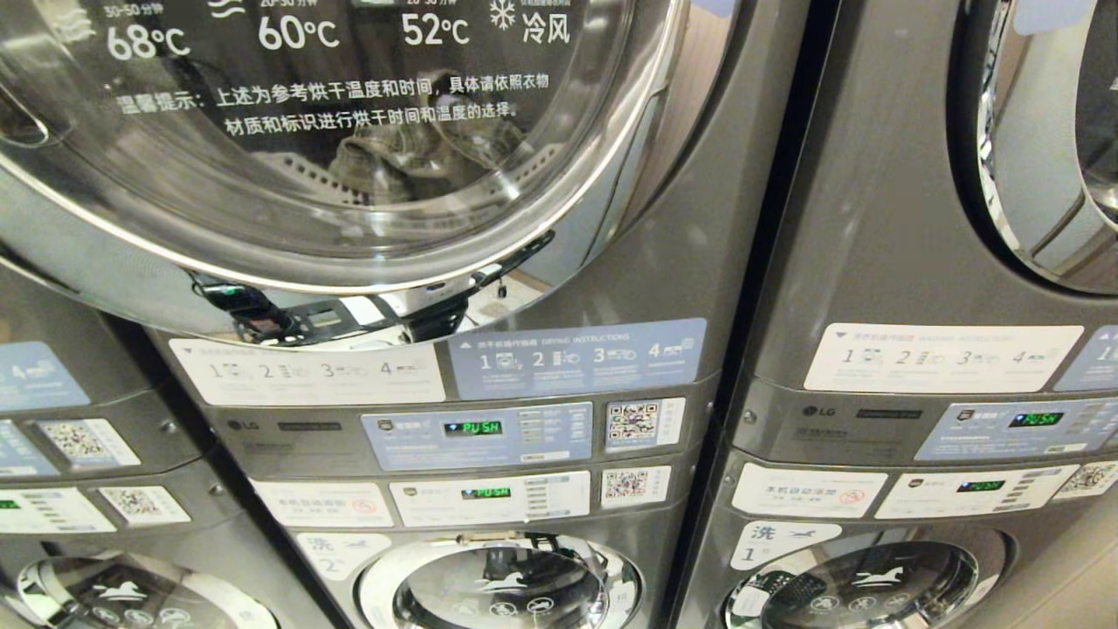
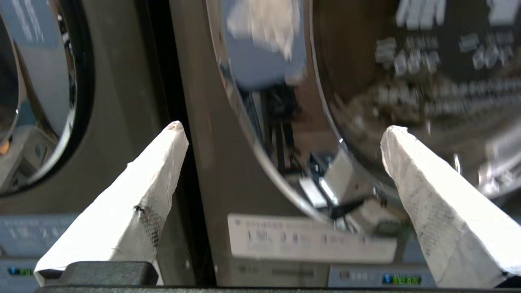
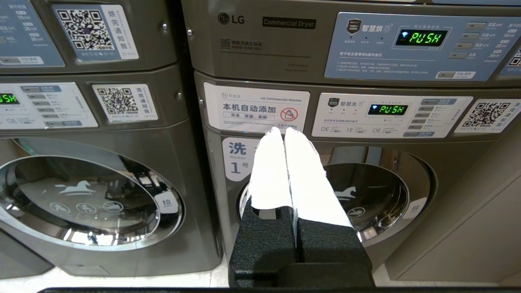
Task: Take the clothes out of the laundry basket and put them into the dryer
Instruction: Close the dryer
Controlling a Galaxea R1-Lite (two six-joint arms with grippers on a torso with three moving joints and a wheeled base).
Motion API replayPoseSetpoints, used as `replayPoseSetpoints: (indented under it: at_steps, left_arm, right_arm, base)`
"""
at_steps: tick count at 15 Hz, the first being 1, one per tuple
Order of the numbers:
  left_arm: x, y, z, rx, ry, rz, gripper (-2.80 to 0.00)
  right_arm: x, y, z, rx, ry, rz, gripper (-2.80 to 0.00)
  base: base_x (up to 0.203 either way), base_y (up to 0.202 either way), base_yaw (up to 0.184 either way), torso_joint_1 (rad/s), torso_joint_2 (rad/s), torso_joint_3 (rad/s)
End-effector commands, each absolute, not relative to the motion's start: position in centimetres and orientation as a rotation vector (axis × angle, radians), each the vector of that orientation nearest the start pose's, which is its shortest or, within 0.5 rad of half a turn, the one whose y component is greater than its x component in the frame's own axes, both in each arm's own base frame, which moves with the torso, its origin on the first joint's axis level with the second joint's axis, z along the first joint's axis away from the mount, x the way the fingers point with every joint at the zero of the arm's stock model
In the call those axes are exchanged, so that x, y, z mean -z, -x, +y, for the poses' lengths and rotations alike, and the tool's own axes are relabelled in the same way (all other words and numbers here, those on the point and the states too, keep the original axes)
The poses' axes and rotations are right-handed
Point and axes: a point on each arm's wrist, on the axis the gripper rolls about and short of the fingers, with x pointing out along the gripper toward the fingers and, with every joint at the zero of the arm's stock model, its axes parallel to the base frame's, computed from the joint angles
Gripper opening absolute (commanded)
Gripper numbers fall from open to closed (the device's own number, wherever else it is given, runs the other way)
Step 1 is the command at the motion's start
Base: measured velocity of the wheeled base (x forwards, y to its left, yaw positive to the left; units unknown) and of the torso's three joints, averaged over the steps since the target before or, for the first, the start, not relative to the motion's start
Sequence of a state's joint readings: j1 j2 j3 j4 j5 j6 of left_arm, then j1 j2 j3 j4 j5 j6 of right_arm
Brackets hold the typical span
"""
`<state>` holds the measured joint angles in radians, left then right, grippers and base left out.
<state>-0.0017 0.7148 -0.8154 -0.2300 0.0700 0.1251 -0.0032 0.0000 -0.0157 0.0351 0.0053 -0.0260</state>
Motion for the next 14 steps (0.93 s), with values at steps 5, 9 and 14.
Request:
replayPoseSetpoints:
  at_steps: [5, 9, 14]
  left_arm:
    - [-36.9, -10.3, 0.2, -0.138, -0.148, -0.307, 0.0]
    - [-37.4, -10.5, 0.2, -0.128, -0.141, -0.324, 0.0]
    - [-37.5, -10.3, 0.0, -0.104, -0.126, -0.353, -2.8]
  right_arm:
    - [-7.6, 2.4, 0.0, -0.003, 0.026, 0.021, -2.8]
    - [-7.6, 2.4, 0.0, 0.0, 0.014, 0.021, -2.8]
    - [-7.6, 2.4, 0.0, 0.001, 0.012, 0.021, -2.8]
  base:
    - [0.0, 0.0, 0.0, 0.0, 0.0, 0.0]
    - [0.0, 0.0, 0.0, 0.0, 0.0, 0.0]
    - [0.0, 0.0, 0.0, 0.0, 0.0, 0.0]
